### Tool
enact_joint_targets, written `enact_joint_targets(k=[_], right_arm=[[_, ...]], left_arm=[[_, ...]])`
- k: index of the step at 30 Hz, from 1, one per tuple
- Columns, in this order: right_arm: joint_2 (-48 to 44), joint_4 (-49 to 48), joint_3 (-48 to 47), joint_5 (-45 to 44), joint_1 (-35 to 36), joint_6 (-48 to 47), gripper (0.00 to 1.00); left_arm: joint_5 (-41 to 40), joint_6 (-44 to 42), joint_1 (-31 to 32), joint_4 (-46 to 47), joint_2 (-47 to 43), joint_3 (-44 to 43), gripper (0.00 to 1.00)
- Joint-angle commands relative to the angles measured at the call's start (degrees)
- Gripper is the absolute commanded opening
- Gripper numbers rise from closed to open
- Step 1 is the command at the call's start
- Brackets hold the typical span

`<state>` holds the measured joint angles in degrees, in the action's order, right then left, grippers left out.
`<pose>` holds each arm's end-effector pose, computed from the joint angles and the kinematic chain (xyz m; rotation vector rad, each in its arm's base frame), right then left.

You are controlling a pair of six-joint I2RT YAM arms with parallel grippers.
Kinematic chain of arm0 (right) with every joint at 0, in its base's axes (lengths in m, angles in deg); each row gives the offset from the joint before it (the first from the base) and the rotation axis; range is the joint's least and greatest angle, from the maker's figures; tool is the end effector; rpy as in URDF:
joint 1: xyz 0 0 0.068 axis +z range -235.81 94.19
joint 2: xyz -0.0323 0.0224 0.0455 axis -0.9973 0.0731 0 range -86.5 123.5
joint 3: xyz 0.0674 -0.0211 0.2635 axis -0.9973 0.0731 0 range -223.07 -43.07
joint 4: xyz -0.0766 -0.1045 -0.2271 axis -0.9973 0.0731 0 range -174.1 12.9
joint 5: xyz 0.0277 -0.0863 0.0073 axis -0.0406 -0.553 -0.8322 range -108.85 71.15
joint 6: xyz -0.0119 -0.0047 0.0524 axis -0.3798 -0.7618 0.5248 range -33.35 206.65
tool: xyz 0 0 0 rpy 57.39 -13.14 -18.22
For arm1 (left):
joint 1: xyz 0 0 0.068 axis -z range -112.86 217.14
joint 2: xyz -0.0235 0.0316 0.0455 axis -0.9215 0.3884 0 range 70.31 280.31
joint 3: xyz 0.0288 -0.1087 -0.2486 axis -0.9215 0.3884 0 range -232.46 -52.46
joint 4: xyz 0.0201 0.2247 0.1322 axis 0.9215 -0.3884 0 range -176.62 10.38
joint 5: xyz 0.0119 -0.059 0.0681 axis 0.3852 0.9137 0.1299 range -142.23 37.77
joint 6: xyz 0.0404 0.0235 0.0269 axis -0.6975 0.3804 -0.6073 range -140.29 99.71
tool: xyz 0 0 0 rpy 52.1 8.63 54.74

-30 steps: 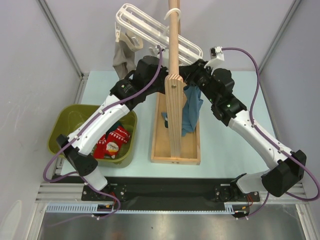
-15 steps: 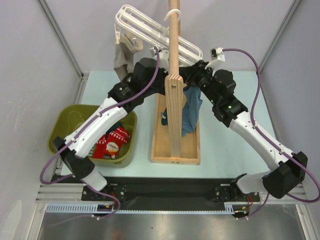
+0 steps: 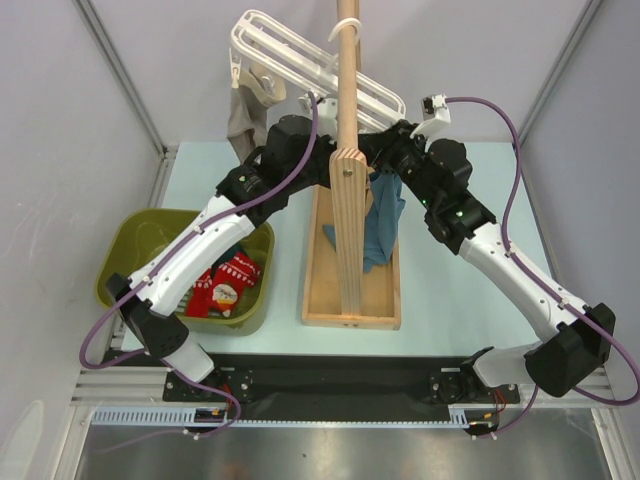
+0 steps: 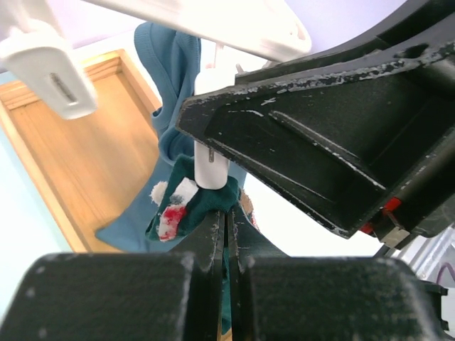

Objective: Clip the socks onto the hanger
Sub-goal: Clamp the sock onto the hanger.

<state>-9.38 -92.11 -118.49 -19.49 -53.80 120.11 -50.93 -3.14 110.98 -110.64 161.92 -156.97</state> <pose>0.2688 0.1675 0.4356 0.0288 1.5285 0.9157 0.2570 -0.2478 0.4565 0.4672 1.9007 -0.7390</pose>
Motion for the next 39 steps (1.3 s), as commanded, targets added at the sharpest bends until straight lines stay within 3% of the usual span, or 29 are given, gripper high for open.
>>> enact_joint_targets(k=[1,26,39], right_arm=[[-0.04,3.79,-0.26,0.91,0.16,0.47,0.0],[-0.22,3.88,0.01,2.49,-0.11,0.3,0.0],[-1.1,4.23,-0.52,2.75,-0.63,-0.32,0.0]], left_arm=[[1.34,1.22,0.46,3.16,-1.35,-1.22,0.0],[-0.95,-0.27,0.73,5.97,-3.99,3.09,0.0],[-1.21,-4.04,0.73,2.11,-3.28,2.11,0.0]])
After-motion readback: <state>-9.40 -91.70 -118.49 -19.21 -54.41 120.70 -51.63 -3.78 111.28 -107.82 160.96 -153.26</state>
